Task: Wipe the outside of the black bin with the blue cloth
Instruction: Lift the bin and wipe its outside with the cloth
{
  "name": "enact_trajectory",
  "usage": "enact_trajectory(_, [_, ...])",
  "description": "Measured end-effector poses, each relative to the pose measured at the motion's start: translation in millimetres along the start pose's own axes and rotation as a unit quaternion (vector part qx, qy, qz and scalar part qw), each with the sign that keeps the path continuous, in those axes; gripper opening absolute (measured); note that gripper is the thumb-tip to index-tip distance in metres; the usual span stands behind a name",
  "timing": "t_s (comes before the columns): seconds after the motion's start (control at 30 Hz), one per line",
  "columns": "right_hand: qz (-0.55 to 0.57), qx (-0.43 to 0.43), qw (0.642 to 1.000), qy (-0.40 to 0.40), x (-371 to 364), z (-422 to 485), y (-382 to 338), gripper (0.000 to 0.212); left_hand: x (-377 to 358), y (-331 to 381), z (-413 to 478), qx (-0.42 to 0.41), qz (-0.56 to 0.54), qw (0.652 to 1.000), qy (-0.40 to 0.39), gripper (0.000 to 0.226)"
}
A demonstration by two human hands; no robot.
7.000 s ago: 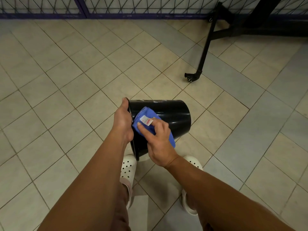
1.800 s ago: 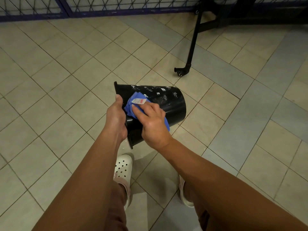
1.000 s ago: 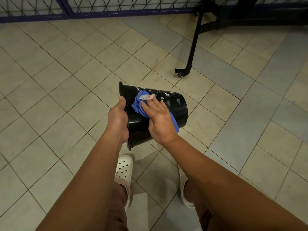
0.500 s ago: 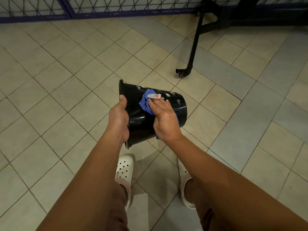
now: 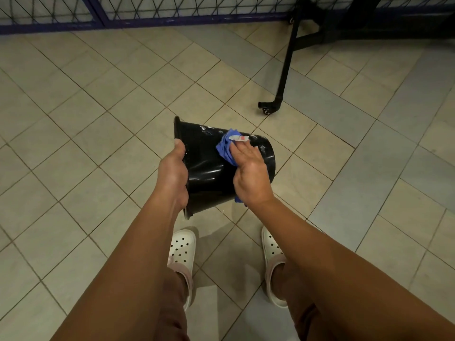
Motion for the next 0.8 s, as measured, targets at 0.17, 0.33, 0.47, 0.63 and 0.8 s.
enact_trajectory(0.17, [-0.022, 0.087, 0.996, -0.014, -12.8, -11.8, -20.8, 0.049, 0.3, -4.4, 6.2, 0.013, -0.024, 1.000, -0.004, 0.051])
enact_trajectory(0.33, [-0.004, 0.077, 0.997, -0.012, -8.3, -0.5, -16.6, 0.046, -5.9, -4.9, 1.1, 0.002, -0.028, 0.999, -0.014, 0.047])
enact_trajectory(0.47, [0.002, 0.004, 1.000, 0.010, -3.4, -2.0, -5.0, 0.051, -3.4, -1.4, -0.5, 0.002, -0.019, 1.000, 0.010, 0.044])
enact_trajectory(0.63, [-0.012, 0.057, 0.998, 0.002, -7.2, -7.2, -20.0, 0.049, -2.4, -3.7, 1.4, 0.010, -0.021, 1.000, -0.012, 0.045])
enact_trajectory(0.8, [-0.011, 0.016, 0.999, -0.030, 1.2, 5.9, -14.2, 0.053, -7.5, -1.9, -4.8, -0.003, -0.005, 1.000, -0.013, 0.041])
Point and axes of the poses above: each hand's wrist, its own z-axis towards the middle knuckle, its own x-axis out of the back of the hand, y = z × x, the point moved 3 cm from there along z, towards the middle knuckle, and after that the axes turned 1 degree about z, right-handed, at the moved point
